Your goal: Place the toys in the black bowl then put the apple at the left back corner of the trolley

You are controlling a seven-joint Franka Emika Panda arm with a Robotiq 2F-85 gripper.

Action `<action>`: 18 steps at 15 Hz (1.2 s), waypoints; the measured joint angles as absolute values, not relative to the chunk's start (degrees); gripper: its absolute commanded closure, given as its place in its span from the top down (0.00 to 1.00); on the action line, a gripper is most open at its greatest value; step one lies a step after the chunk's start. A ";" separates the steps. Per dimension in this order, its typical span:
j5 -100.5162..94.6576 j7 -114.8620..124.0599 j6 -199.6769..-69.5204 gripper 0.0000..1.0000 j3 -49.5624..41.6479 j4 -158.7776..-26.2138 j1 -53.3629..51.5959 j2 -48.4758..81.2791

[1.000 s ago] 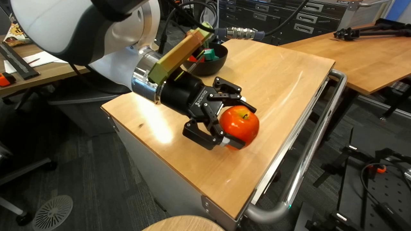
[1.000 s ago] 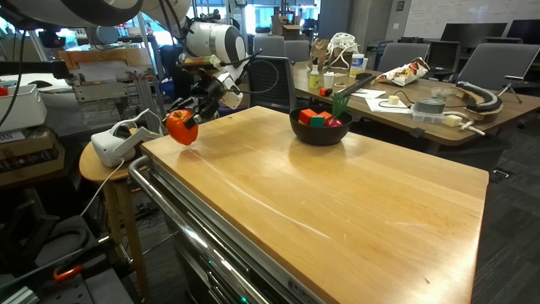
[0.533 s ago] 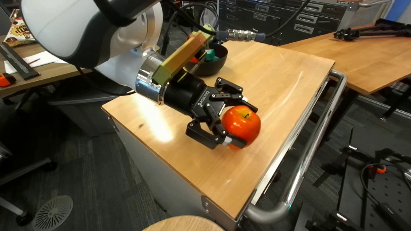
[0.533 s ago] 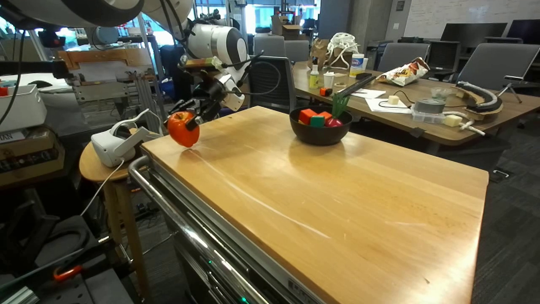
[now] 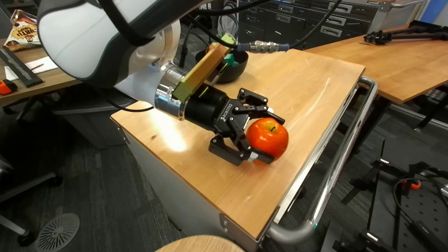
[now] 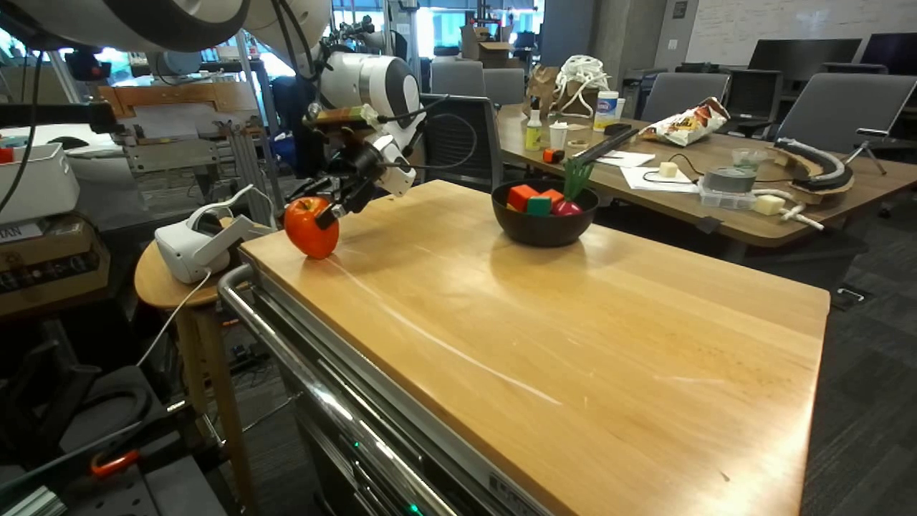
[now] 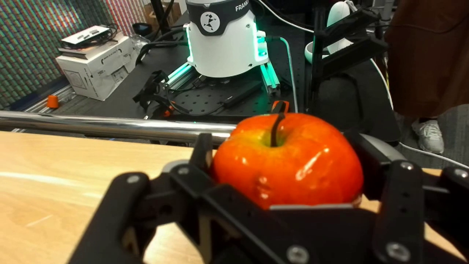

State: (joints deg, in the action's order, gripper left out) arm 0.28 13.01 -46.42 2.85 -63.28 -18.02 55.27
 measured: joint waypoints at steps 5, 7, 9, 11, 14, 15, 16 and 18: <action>-0.04 12.99 -46.57 1.00 2.89 -63.15 -18.02 55.27; -0.77 12.91 -46.61 1.00 3.04 -62.16 -18.14 54.89; -0.88 12.85 -46.69 1.00 3.24 -59.47 -18.39 53.69; -0.14 12.99 -46.69 1.00 3.48 -55.62 -18.53 51.57; 5.59 15.15 -46.65 1.00 3.53 -52.31 -18.01 46.33; 8.39 16.44 -46.62 1.00 3.59 -52.02 -17.49 44.13; 11.41 17.87 -46.55 1.00 3.76 -52.02 -16.71 41.82; 17.63 20.88 -46.41 1.00 4.26 -52.30 -14.50 37.47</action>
